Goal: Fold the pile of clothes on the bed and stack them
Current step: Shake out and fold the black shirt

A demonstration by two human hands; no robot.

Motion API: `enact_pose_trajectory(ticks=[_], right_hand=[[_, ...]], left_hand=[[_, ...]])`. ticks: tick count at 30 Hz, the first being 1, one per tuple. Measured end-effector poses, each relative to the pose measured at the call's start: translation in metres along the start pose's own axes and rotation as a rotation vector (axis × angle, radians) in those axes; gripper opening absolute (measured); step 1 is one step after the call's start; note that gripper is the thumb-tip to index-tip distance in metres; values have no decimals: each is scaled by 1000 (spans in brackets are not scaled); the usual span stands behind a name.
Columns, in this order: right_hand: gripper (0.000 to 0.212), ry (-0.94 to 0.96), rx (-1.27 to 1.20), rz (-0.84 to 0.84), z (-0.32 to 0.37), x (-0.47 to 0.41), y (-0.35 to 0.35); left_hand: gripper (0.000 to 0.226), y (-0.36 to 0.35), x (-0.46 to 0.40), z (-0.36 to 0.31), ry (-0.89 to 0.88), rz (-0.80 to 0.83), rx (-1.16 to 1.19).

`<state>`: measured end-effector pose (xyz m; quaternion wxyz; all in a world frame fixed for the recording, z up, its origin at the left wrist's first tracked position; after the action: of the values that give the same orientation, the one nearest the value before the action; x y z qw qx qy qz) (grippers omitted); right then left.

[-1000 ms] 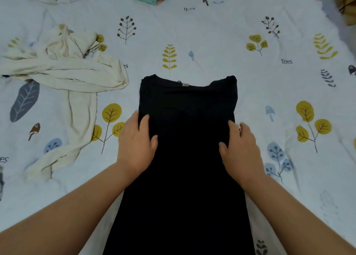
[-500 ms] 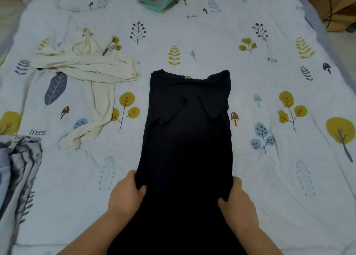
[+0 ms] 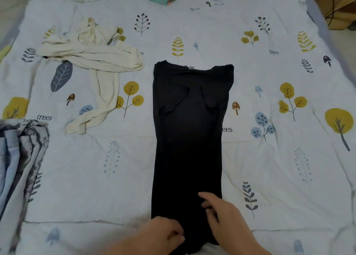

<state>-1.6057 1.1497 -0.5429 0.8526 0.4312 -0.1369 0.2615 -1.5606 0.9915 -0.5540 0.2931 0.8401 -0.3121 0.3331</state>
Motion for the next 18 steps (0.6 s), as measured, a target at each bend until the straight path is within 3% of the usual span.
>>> enact_pose_trajectory(ticks=[1, 3, 4, 6, 9, 11, 13, 15, 18], right_hand=[[44, -60, -116, -46, -5, 2, 4], [50, -166, -249, -209, -22, 7, 12], [49, -146, -177, -288, -28, 9, 16], [43, -64, 63, -283, -30, 10, 16], [47, 149, 280, -99, -19, 12, 1], [48, 377, 417, -84, -9, 16, -8], [31, 550, 380, -47, -4, 22, -14], [23, 545, 273, -97, -6, 28, -10], [39, 299, 134, -182, -22, 29, 4]], left_hand=[[21, 2, 3, 4, -30, -50, 117], [35, 18, 11, 17, -56, -276, 223], [42, 28, 14, 23, -113, -397, 130], [61, 41, 19, 28, -257, -528, -233], [93, 39, 14, 38, -364, -478, -729], [90, 36, 10, 42, -383, -383, -882], [88, 35, 8, 45, -406, -347, -936], [93, 33, 5, 47, -410, -307, -965], [86, 29, 3, 40, -492, -270, -978]])
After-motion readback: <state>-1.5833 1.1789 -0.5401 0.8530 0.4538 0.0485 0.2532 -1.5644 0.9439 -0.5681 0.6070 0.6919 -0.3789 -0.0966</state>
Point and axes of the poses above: each hand's wrist, its own x-axis away from the middle knuckle, its own y-axis out of the back of the hand, z = x × y, the point moved 4 cm from there along -x, towards the middle knuckle, and after that the axes turned 5 degrees about x, right-handed, at the moved point
